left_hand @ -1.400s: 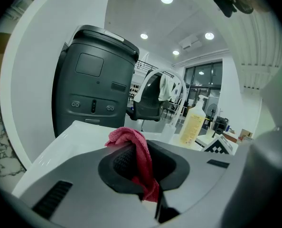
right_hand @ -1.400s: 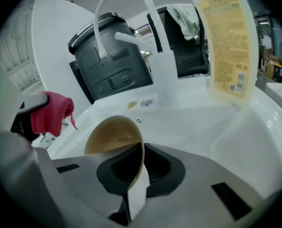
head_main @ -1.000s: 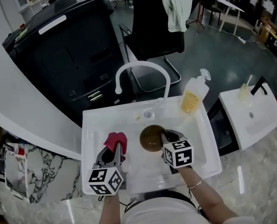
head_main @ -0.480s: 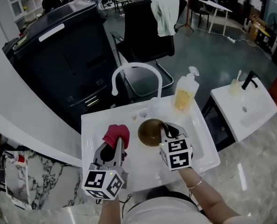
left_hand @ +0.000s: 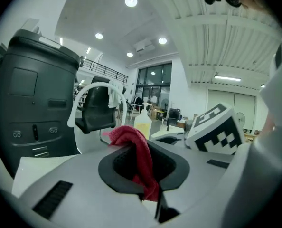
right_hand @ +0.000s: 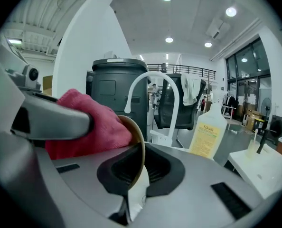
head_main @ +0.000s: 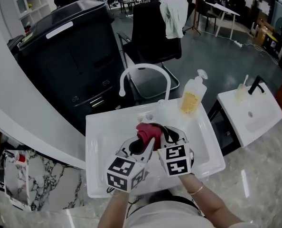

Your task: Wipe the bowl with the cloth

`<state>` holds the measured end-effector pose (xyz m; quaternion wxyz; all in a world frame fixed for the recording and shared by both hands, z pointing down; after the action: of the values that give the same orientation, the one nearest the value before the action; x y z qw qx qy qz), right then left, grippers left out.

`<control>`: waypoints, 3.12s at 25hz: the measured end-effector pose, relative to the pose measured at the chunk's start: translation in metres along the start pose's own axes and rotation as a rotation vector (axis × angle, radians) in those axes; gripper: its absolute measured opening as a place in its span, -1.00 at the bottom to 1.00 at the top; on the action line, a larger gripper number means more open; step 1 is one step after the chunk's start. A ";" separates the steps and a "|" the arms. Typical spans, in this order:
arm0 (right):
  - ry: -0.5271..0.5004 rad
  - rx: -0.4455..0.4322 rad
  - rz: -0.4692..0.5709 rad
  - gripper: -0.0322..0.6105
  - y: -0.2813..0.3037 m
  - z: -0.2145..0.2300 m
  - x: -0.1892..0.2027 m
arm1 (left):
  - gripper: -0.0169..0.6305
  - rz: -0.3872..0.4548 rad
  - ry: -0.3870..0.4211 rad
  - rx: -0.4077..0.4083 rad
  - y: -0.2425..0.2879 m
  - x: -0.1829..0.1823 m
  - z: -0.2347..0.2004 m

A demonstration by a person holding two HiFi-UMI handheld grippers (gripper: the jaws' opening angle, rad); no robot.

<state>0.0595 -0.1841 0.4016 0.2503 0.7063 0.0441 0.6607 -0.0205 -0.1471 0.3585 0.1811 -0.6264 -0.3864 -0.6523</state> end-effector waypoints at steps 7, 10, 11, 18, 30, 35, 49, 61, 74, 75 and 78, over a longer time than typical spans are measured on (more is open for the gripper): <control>-0.066 -0.020 -0.024 -0.86 -0.004 -0.012 0.011 | -0.81 -0.077 -0.009 0.018 0.027 0.020 -0.005; -0.061 -0.015 -0.041 -0.86 -0.002 -0.008 0.018 | -0.81 -0.076 -0.028 0.003 0.035 0.025 -0.006; -0.058 -0.012 -0.044 -0.85 -0.001 -0.007 0.019 | -0.81 -0.072 -0.039 -0.010 0.037 0.026 -0.007; -0.036 0.009 -0.067 -0.85 0.007 0.004 0.028 | -0.81 -0.061 -0.106 -0.110 0.040 0.032 -0.019; 0.014 0.050 -0.095 -0.85 0.017 0.023 0.036 | -0.81 -0.058 -0.169 -0.220 0.016 0.041 -0.047; 0.057 0.055 -0.108 -0.85 0.019 0.031 0.040 | -0.81 -0.028 -0.198 -0.248 -0.004 0.038 -0.054; 0.091 -0.012 -0.085 -0.85 0.013 0.003 0.032 | -0.81 -0.163 -0.147 -0.053 0.042 0.054 -0.015; 0.082 0.026 -0.095 -0.83 0.016 0.006 0.042 | -0.81 -0.211 -0.023 -0.163 0.052 0.072 -0.029; 0.135 0.045 -0.116 -0.84 0.023 0.023 0.048 | -0.81 -0.176 -0.085 -0.237 0.007 0.066 -0.047; 0.145 0.044 -0.121 -0.84 0.023 0.025 0.050 | -0.81 -0.179 -0.080 -0.241 0.003 0.067 -0.050; 0.161 0.038 -0.131 -0.85 0.024 0.025 0.052 | -0.81 -0.161 -0.074 -0.239 -0.009 0.065 -0.056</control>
<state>0.0838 -0.1920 0.4594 0.2754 0.6511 0.1225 0.6966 -0.0747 -0.1667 0.4232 0.0382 -0.6341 -0.3611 -0.6827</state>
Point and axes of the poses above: the fingertips, and each gripper's own axes: y forward along the fingers, z to its right, x out of its underside, the point moved 4 cm from there along -y, backward along the fingers, and after that the axes turned 4 degrees about y, right-handed, at the moved point
